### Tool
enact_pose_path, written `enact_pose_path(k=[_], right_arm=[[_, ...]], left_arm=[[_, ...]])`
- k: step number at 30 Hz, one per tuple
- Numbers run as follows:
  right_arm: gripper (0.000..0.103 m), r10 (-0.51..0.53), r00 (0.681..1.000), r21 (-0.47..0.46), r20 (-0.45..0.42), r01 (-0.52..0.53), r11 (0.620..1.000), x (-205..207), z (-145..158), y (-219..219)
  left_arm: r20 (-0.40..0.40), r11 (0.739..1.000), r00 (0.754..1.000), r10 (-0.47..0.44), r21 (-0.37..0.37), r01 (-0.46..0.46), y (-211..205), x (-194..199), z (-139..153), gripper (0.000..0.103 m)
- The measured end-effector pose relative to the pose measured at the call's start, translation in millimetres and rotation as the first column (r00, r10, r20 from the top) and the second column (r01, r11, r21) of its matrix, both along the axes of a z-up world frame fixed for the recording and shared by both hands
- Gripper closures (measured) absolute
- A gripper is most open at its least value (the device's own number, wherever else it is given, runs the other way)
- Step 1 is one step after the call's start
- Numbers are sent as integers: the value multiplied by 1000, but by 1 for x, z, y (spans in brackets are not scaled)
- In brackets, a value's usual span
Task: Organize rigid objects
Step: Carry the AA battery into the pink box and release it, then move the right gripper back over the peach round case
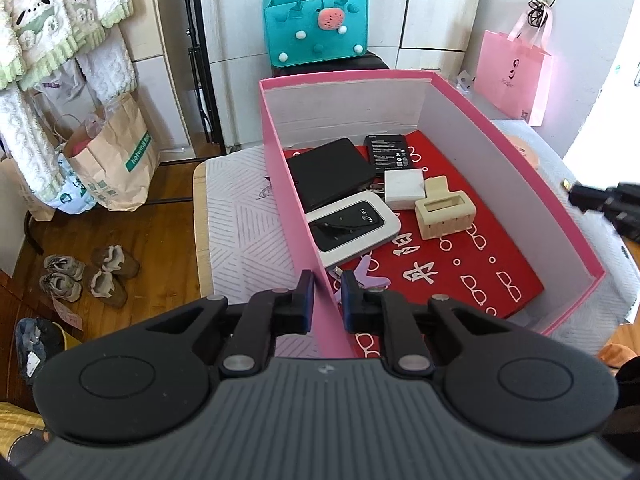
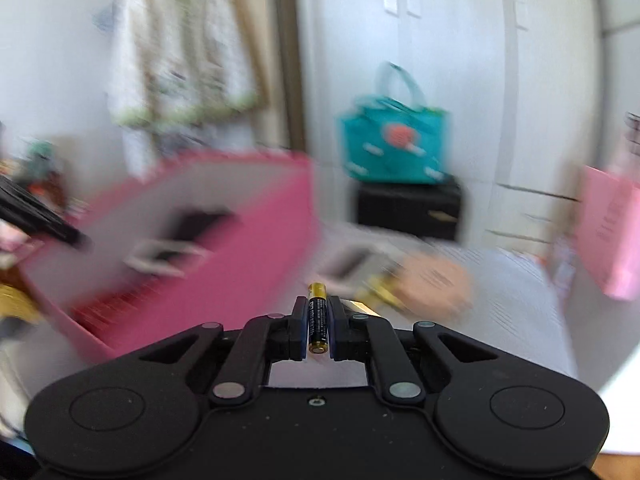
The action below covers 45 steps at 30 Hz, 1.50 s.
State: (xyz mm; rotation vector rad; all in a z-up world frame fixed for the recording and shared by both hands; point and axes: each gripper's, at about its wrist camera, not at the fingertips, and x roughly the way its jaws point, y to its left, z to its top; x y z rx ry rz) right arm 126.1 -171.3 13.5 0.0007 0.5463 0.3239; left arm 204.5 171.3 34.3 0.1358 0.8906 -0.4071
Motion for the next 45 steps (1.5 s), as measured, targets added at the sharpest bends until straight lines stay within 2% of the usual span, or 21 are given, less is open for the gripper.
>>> enact_pose_path(k=[3, 6, 9, 12, 17, 22, 25, 28, 34, 39, 43, 45], right_arm=[[91, 157, 988, 40, 0, -156, 987, 12, 24, 23], [91, 340, 935, 35, -103, -338, 940, 31, 33, 50], [91, 416, 890, 19, -186, -420, 907, 51, 34, 74], [91, 454, 863, -22, -221, -470, 882, 65, 29, 97], [91, 490, 829, -63, -269, -523, 850, 85, 17, 123], [90, 498, 806, -64, -321, -543, 837, 100, 10, 134], [89, 518, 794, -11, -318, -550, 835, 105, 11, 134], [88, 509, 814, 17, -281, -526, 850, 107, 16, 126], [86, 401, 899, 109, -177, -387, 916, 106, 37, 76], [84, 242, 961, 143, -133, -223, 964, 97, 40, 22], [82, 89, 985, 145, -146, -68, 987, 94, 31, -22], [78, 18, 988, 134, -151, 3, 991, 93, 26, -38]], left_arm=[[6, 1000, 1000, 2, 25, -3, -3, -2, 1, 91], [15, 996, 1000, -17, 90, 15, -13, -3, 3, 91], [32, 988, 999, -26, 156, 20, -23, -6, 3, 92], [39, 983, 999, -22, 182, 14, -26, -8, 3, 92], [37, 984, 999, -4, 177, -3, -26, -8, 3, 92], [34, 988, 999, 14, 156, -19, -24, -9, 5, 92], [31, 989, 999, 28, 142, -32, -23, -7, 5, 92], [29, 990, 999, 36, 135, -39, -23, -6, 5, 92], [17, 994, 999, 46, 100, -48, -17, -5, 6, 92], [23, 995, 998, 60, 73, -61, -14, -4, 6, 92], [26, 996, 997, 69, 63, -70, -14, -3, 6, 92], [28, 995, 997, 74, 59, -76, -14, -4, 5, 92]])
